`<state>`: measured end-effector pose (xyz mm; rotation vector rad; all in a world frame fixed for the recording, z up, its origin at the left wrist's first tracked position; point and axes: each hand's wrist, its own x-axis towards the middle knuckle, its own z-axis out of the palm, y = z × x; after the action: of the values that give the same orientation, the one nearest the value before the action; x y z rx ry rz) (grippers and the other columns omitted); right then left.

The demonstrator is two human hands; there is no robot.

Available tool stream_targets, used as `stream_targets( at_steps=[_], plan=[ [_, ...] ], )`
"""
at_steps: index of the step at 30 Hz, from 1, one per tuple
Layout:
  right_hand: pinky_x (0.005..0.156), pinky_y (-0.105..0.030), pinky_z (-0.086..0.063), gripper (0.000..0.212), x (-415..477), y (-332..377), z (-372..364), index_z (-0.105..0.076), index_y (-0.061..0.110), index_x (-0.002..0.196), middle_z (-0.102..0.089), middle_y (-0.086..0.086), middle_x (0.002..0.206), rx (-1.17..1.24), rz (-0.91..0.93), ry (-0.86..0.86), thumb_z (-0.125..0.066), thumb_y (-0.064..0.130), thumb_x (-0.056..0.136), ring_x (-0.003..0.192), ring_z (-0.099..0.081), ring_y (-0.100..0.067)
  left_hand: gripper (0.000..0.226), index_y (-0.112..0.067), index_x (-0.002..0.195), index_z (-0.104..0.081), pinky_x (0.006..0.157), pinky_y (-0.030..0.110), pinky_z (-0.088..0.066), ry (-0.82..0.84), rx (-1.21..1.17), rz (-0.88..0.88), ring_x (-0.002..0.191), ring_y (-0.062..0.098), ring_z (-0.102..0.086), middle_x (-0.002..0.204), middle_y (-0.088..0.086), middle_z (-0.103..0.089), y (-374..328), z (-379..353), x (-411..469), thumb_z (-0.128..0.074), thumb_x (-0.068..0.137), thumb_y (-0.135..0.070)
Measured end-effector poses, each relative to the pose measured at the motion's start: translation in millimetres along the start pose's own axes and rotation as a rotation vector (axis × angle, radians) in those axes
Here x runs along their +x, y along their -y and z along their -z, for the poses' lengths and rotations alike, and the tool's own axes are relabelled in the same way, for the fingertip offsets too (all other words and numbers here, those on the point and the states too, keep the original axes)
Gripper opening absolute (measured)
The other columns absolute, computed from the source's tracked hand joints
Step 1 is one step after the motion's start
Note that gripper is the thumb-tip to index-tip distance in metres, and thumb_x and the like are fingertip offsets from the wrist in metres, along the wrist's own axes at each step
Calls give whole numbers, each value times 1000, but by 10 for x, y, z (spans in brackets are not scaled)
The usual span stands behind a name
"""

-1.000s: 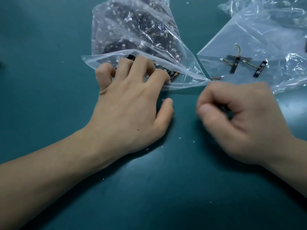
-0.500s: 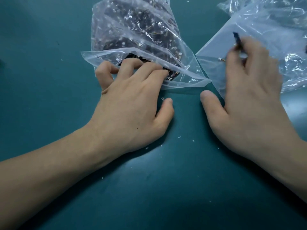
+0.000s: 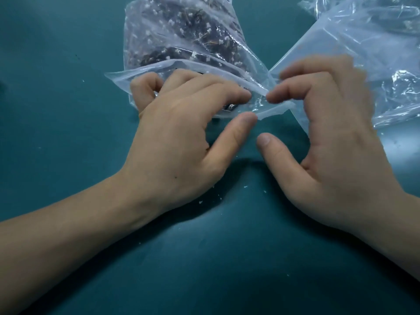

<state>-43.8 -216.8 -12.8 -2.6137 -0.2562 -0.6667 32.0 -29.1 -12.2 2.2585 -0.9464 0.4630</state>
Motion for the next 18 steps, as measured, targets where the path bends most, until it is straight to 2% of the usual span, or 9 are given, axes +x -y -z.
stream_targets(
  at_steps=[2,4,6,9,11,14,18],
  plan=[
    [92,-26,-43,33,-10,6,-3,-55,18,123,-59,4,113,142,-31,9,-64,24,91,102,-57,-17,16,-26,105,-75,94,50,-44,-36,-92,14,98,9,-64,102,-22,-68,-5,1,9,-71,94,-37],
    [79,-18,-42,37,-6,-9,-18,-53,24,127,-59,10,98,187,-105,71,-65,23,92,84,-55,-6,16,-25,104,-74,94,47,-48,0,-143,59,92,5,-63,95,-26,-63,6,-7,20,-78,88,-27],
    [72,-26,-44,33,-2,-45,-34,-58,24,125,-58,12,88,158,-128,127,-64,26,93,74,-54,-6,20,-28,107,-71,100,40,-42,45,-95,82,100,3,-61,99,-24,-63,39,-23,23,-74,88,-25],
    [68,-40,-49,28,5,-54,-53,-62,28,121,-59,12,79,130,-163,186,-60,33,94,69,-53,-3,27,-33,119,-67,92,31,-24,128,59,72,111,11,-58,116,-18,-64,45,-44,7,-62,93,-35],
    [66,-42,-50,30,-2,-43,-65,-62,29,123,-60,11,77,112,-173,199,-59,35,94,67,-52,-1,28,-35,120,-68,89,34,-26,190,122,50,105,17,-58,115,-16,-65,29,-56,-8,-56,95,-39],
    [66,-43,-51,38,-5,-38,-62,-61,28,131,-60,11,75,100,-191,200,-59,36,93,66,-52,-2,18,-34,106,-73,84,38,-34,206,132,16,94,21,-60,103,-12,-66,29,-48,-5,-58,96,-34],
    [66,-43,-50,40,-4,-38,-65,-61,27,133,-60,12,73,109,-200,199,-58,35,93,67,-54,-3,30,-30,121,-67,83,37,-37,226,165,39,95,21,-60,98,-12,-64,37,-60,4,-57,93,-34]
  ],
)
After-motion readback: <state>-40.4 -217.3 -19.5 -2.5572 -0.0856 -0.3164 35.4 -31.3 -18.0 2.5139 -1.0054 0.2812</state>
